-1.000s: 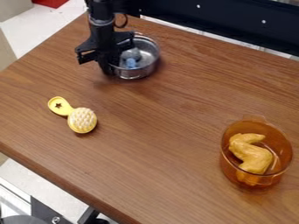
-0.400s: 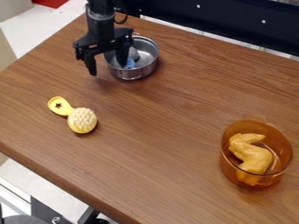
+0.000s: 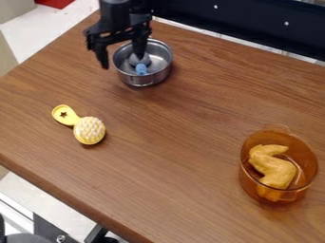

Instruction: Move the silver pot from the middle to the upper left side of the table

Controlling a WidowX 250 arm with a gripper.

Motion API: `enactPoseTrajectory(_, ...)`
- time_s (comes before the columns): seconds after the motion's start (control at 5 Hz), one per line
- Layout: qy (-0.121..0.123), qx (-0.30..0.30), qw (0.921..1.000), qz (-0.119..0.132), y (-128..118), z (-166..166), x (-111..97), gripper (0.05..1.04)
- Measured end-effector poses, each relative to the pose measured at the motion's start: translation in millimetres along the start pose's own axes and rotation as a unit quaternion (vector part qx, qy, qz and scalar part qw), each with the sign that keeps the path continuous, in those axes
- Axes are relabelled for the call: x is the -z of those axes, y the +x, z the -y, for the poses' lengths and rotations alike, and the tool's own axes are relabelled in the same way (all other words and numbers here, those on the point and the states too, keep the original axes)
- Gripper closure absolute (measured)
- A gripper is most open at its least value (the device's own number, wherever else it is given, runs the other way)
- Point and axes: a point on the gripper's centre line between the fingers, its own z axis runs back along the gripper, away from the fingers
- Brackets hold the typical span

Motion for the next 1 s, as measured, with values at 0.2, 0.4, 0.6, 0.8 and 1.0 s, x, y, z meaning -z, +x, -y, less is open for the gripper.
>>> enactPoseTrajectory(0.2, -0.006, 0.031, 0.9994, -0.016, -11, 10, -13, 0.084)
enactPoseTrajectory(0.4, -0.010, 0.074, 0.9972, -0.012, -26, 21, -21, 0.084)
enactPoseTrajectory(0.6, -0.013, 0.100, 0.9946, -0.024, -47, 38, -26, 0.084)
enactPoseTrajectory(0.8, -0.021, 0.121, 0.9921, -0.026, -68, 55, -31, 0.084)
enactPoseTrajectory(1.0, -0.030, 0.125, 0.9917, -0.009, -82, 47, -43, 0.084)
